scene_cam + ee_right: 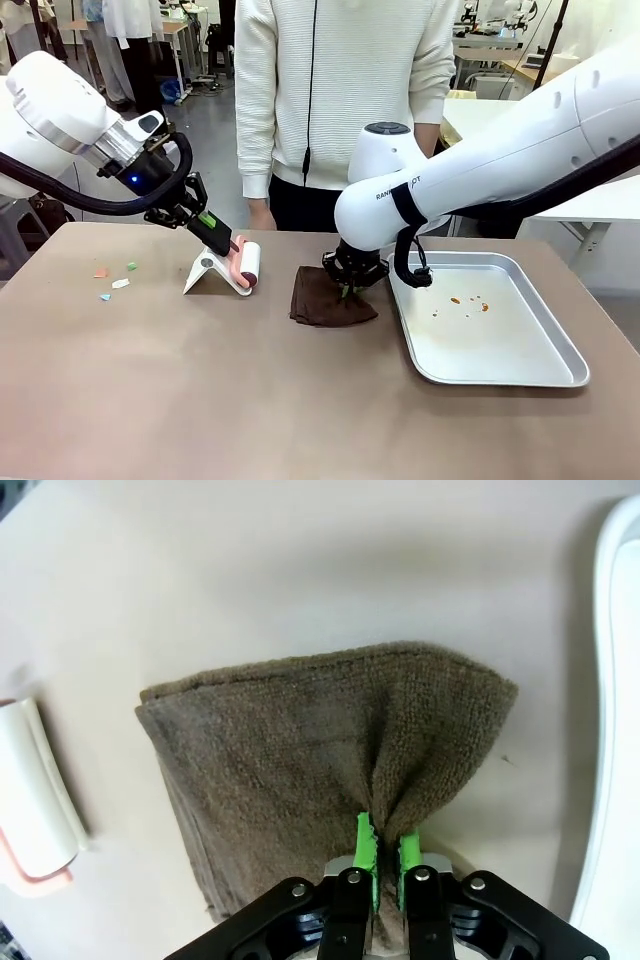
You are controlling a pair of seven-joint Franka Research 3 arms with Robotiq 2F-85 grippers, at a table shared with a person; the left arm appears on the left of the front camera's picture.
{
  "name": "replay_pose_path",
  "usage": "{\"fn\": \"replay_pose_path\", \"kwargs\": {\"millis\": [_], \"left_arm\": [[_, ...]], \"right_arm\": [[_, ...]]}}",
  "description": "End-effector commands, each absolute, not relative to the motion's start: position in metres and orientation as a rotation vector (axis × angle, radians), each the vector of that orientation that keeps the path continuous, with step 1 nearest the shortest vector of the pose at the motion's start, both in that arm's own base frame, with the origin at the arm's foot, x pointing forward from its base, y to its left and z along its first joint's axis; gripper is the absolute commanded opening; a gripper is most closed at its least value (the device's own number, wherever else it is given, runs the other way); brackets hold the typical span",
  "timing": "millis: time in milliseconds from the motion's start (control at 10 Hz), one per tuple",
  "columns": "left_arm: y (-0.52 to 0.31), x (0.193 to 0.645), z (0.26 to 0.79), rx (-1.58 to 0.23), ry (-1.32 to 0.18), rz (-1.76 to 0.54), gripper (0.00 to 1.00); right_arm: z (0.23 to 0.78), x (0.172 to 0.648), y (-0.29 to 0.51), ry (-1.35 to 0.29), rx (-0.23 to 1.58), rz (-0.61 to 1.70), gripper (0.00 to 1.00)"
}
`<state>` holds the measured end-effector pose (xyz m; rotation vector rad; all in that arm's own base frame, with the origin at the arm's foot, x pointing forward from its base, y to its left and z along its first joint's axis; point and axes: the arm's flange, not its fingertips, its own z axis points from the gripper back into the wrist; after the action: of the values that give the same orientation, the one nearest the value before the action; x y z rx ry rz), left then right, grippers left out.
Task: Clean the surface of the table.
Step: Hold the Lint Roller with your left hand and the towel with your right hand.
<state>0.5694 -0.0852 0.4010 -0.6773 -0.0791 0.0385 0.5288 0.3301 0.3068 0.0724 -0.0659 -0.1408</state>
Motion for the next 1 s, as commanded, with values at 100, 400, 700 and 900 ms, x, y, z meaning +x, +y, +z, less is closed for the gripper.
{"fn": "replay_pose_path", "kwargs": {"millis": [100, 400, 700, 900], "left_arm": [[-0.083, 0.564, 0.404, -0.716, -0.093, 0.024, 0.0], [-0.081, 0.56, 0.41, -0.768, -0.125, -0.006, 0.0], [-0.071, 0.548, 0.423, -0.874, -0.148, -0.055, 0.0], [-0.061, 0.539, 0.432, -0.951, -0.142, -0.073, 0.0]], "right_arm": [[0.294, 0.531, 0.325, -0.024, 0.056, -0.168, 0.0], [0.307, 0.532, 0.313, 0.008, 0.188, -0.191, 0.0], [0.33, 0.532, 0.274, 0.126, 0.576, -0.229, 0.0], [0.342, 0.526, 0.245, 0.237, 0.869, -0.168, 0.0]]}}
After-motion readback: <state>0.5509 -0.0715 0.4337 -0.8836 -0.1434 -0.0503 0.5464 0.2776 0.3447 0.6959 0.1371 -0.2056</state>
